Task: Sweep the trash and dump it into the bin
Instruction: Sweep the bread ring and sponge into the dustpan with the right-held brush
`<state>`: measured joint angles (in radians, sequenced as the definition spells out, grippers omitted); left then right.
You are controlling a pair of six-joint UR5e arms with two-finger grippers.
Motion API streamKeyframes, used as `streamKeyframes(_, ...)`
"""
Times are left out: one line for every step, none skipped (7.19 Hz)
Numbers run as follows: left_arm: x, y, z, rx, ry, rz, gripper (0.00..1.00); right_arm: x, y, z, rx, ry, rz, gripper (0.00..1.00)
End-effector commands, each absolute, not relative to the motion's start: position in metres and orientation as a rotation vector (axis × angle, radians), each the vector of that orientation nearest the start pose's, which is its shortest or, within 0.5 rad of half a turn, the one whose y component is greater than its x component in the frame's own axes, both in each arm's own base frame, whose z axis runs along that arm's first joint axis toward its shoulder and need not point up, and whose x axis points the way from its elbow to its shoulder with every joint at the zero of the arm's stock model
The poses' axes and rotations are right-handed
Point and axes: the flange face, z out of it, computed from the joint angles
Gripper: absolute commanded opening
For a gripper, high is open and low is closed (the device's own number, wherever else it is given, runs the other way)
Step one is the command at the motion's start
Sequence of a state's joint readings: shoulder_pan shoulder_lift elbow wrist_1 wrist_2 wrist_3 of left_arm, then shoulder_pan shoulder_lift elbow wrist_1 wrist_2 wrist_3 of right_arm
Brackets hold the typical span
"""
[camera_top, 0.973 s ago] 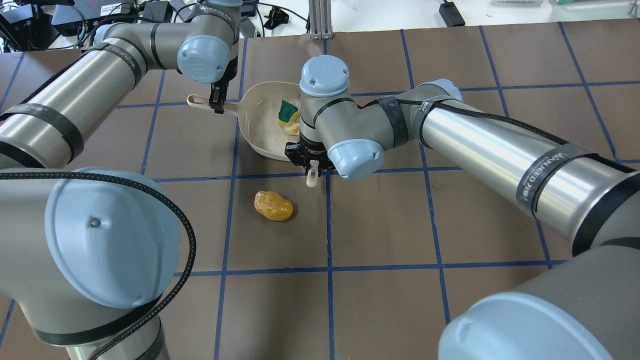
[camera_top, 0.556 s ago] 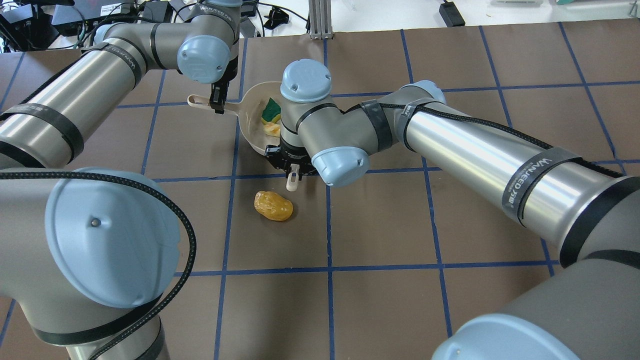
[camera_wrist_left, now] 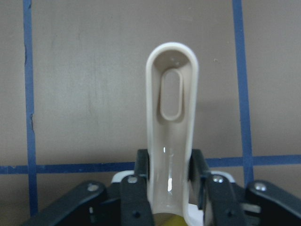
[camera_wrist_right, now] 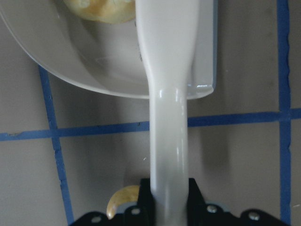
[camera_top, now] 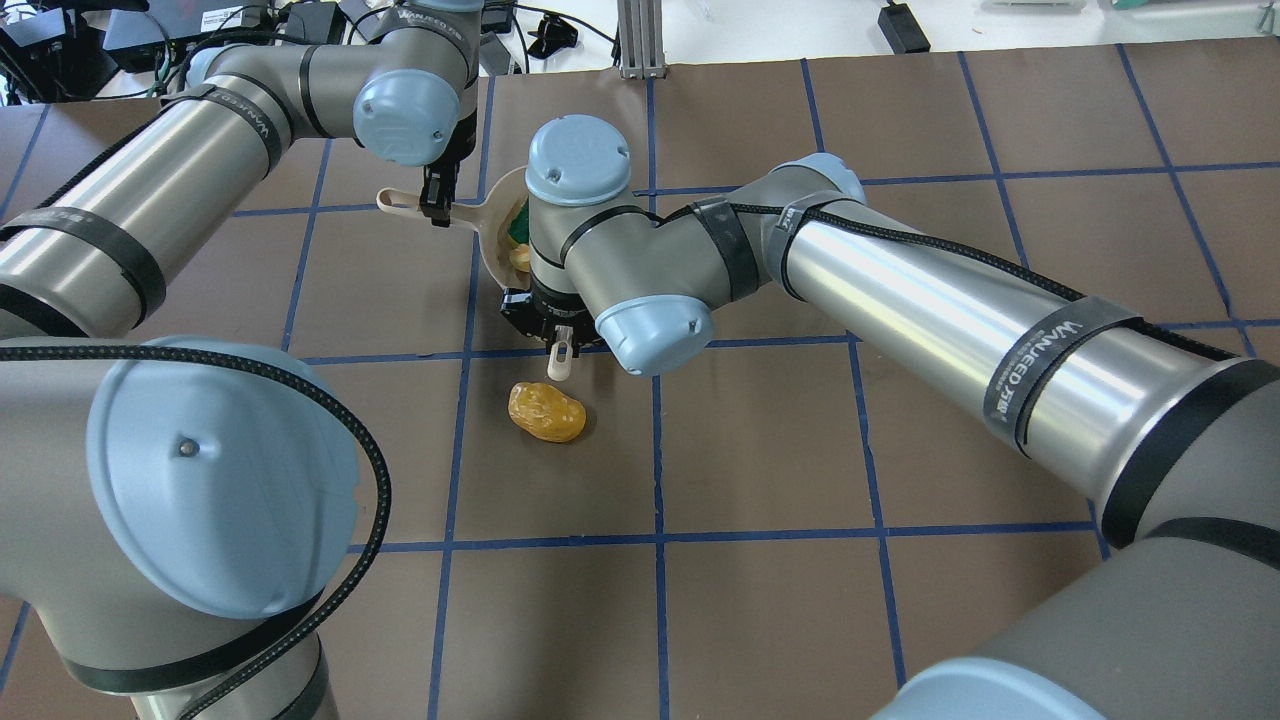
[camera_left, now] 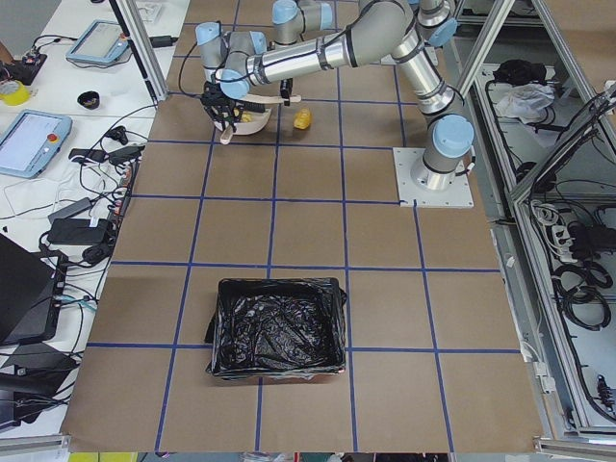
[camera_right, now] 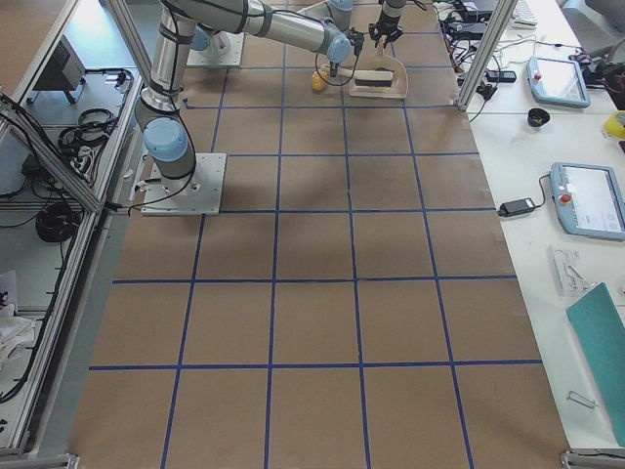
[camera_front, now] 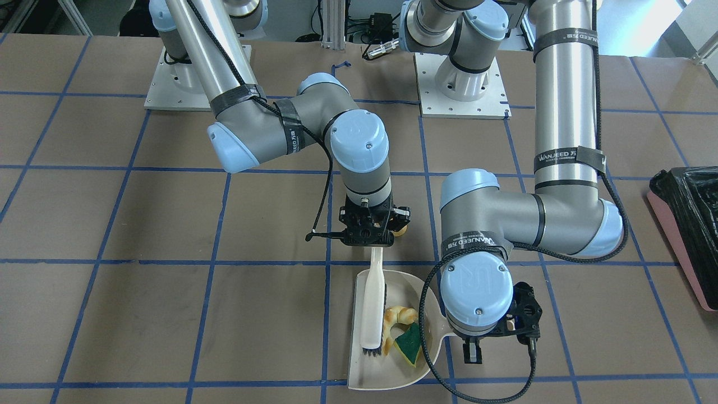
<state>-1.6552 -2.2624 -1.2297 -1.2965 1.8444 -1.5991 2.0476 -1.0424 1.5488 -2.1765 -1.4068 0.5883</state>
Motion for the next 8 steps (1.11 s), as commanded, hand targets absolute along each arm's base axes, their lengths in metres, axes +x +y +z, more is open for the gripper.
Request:
streamKeyframes(-0.171, -0.718, 0.268, -1.965, 2.178, -0.206, 0.00, 0.431, -0.539, 0.272, 0.142, 2.955, -0.025, 0.09)
streamKeyframes(-0.165, -0.718, 0.282, -1.970, 2.221, -0.186, 0.00, 0.417, -0.546, 0.291, 0.163, 2.972, -0.041, 0.08)
streamKeyframes(-0.152, -0.718, 0.298, -1.980, 2.235, -0.198, 0.00, 0.396, -0.552, 0.314, 0.206, 2.950, -0.071, 0.07)
streamKeyframes(-0.130, -0.719, 0.300, -1.988, 2.221, -0.192, 0.00, 0.375, -0.555, 0.332, 0.222, 2.958, -0.061, 0.07)
streamKeyframes(-0.114, -0.720, 0.300, -1.972, 2.226, -0.190, 0.00, 0.353, -0.555, 0.346, 0.232, 2.970, -0.042, 0.07)
streamKeyframes(-0.084, -0.723, 0.296, -1.968, 2.214, -0.173, 0.00, 0.334, -0.557, 0.356, 0.253, 2.974, -0.026, 0.06)
streamKeyframes(-0.068, -0.723, 0.295, -1.961, 2.216, -0.164, 0.00, 0.324, -0.558, 0.341, 0.207, 2.993, 0.000, 0.06)
streamKeyframes(-0.052, -0.720, 0.287, -1.907, 2.238, -0.136, 0.00, 0.319, -0.547, 0.317, 0.185, 3.017, 0.057, 0.04)
